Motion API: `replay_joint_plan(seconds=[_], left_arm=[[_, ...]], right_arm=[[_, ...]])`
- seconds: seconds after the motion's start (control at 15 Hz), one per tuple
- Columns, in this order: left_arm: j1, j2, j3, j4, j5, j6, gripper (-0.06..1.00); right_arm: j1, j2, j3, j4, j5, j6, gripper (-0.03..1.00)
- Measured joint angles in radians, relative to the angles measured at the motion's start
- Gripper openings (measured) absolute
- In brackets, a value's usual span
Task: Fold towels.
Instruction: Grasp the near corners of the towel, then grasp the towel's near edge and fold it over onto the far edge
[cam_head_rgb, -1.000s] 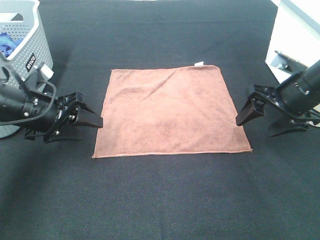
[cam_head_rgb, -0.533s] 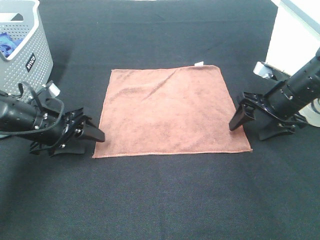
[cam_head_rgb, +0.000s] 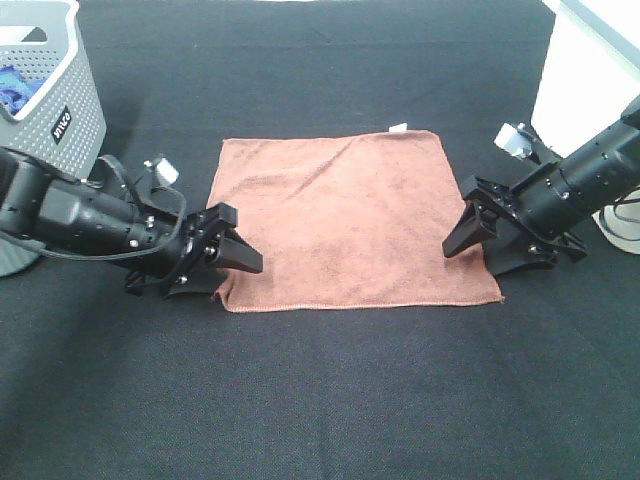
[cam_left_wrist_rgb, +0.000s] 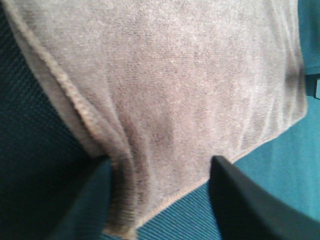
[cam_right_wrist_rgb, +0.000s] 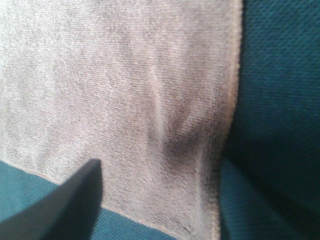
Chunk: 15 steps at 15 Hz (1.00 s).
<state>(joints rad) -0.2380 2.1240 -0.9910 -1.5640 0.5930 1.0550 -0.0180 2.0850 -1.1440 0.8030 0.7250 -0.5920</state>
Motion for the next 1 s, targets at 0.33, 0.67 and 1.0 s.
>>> replay_joint_plan(seconds=[0.33,0.67,1.0], left_arm=[[-0.002,0.014,-0.002,0.01,-0.041,-0.001,0.14],[-0.002,0.014,-0.002,0.01,-0.042,-0.001,0.13],[-0.002,-0.022,-0.001,0.077,-0.041,-0.028,0.0]], right_arm=[[0.013,0.008,0.0,0.007,-0.009,-0.008,0.47],[0.059,0.01,0.0,0.011,-0.035,-0.007,0.42],[0.059,0.02,-0.013,-0.047,-0.064,0.098,0.0]])
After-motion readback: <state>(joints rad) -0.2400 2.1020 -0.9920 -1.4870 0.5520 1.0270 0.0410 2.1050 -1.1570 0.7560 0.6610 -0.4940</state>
